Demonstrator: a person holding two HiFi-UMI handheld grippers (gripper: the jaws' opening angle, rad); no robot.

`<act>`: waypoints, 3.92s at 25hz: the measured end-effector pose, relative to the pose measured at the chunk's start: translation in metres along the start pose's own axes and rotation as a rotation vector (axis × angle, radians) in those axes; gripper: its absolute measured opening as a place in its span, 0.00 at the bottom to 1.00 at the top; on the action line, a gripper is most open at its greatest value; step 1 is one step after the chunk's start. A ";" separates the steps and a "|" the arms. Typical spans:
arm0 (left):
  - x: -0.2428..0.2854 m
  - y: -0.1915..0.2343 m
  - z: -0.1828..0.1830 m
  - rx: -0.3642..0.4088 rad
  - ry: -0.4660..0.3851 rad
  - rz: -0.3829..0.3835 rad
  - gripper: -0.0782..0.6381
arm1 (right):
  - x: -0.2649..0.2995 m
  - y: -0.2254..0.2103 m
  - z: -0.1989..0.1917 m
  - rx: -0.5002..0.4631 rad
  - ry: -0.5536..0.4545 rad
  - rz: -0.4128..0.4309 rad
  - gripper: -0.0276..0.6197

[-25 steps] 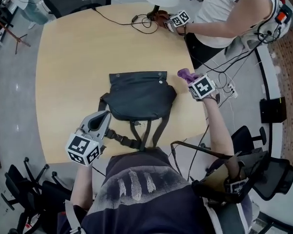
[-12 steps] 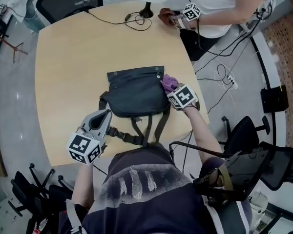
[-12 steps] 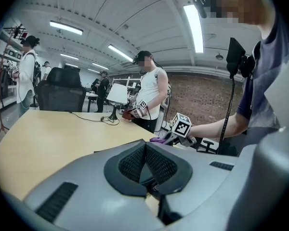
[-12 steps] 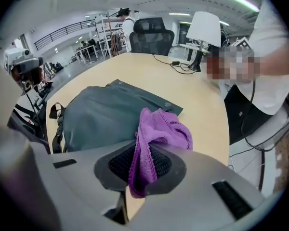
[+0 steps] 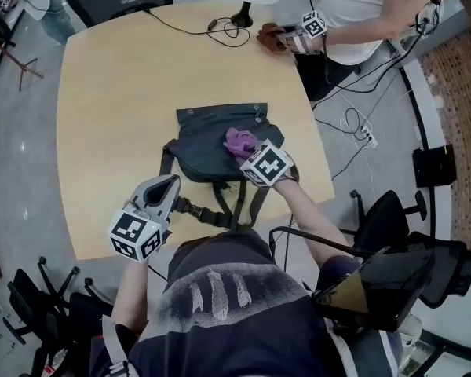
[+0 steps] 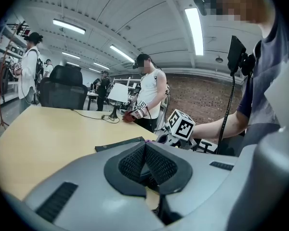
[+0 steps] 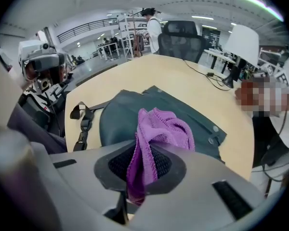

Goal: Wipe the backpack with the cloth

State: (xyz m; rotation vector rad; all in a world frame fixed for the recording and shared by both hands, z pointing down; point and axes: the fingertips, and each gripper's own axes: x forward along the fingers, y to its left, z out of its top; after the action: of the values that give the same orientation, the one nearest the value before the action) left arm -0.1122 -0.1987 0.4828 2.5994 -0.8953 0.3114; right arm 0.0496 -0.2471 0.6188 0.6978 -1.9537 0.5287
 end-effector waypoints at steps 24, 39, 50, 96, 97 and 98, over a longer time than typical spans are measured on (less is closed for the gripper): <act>-0.060 0.015 0.028 0.024 -0.065 0.055 0.12 | -0.077 0.110 0.162 0.371 -0.599 0.517 0.09; -0.048 -0.037 0.035 0.046 -0.111 -0.041 0.12 | -0.188 0.117 0.115 0.276 -0.797 0.365 0.09; -0.017 -0.158 0.028 0.107 -0.110 -0.035 0.12 | -0.241 0.128 -0.007 0.287 -0.836 0.433 0.09; -0.267 -0.334 -0.131 -0.023 -0.143 0.029 0.12 | -0.292 0.407 -0.141 0.279 -0.782 0.540 0.09; -0.270 -0.339 -0.130 -0.013 -0.144 0.023 0.12 | -0.299 0.411 -0.147 0.286 -0.797 0.536 0.09; -0.272 -0.344 -0.128 -0.003 -0.147 0.021 0.12 | -0.306 0.414 -0.152 0.296 -0.812 0.535 0.09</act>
State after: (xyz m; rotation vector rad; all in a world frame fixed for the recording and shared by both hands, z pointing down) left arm -0.1175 0.2533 0.4165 2.6387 -0.9724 0.1250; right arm -0.0131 0.2318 0.3837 0.6133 -2.8956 0.9806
